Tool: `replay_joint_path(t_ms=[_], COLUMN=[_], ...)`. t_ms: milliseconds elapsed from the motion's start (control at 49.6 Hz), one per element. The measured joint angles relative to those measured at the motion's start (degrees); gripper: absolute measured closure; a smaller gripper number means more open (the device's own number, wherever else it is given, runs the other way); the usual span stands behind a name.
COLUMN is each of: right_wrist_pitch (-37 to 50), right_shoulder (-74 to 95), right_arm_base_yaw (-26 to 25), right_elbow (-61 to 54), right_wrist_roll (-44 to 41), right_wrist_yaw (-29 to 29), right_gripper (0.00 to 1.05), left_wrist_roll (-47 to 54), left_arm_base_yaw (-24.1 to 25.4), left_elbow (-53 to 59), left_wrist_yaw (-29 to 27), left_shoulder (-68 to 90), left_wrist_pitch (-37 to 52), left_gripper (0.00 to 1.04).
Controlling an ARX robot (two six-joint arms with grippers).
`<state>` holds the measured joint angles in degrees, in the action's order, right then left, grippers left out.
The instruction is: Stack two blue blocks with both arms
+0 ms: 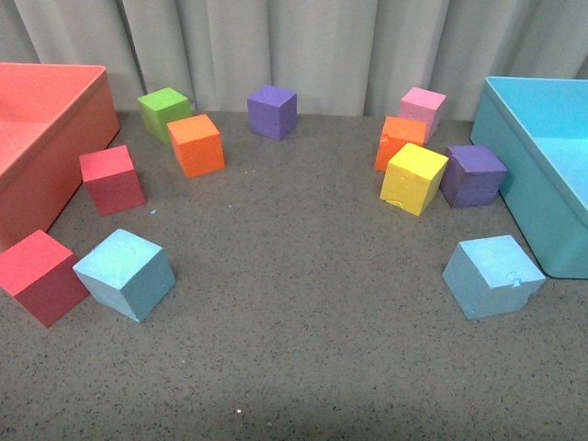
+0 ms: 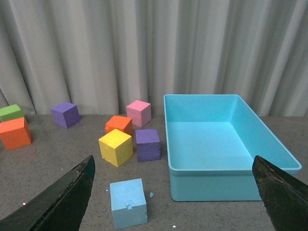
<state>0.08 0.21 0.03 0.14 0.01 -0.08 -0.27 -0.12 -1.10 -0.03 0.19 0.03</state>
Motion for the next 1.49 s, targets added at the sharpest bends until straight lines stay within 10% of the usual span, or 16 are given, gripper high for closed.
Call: replay_joint_path(t_ms=[1490], right_wrist_pitch=[0.00], right_shoulder=[0.00], right_arm_base_yaw=[0.00], right_elbow=[0.00], right_wrist_roll=[0.00], right_wrist_yaw=[0.00], right_gripper=[0.09], left_wrist_roll=[0.00], left_arm_base_yaw=[0.00], left_elbow=[0.00], left_wrist_yaw=[0.00], left_shoulder=[-0.02], left_wrist_pitch=[0.00], left_gripper=[0.07])
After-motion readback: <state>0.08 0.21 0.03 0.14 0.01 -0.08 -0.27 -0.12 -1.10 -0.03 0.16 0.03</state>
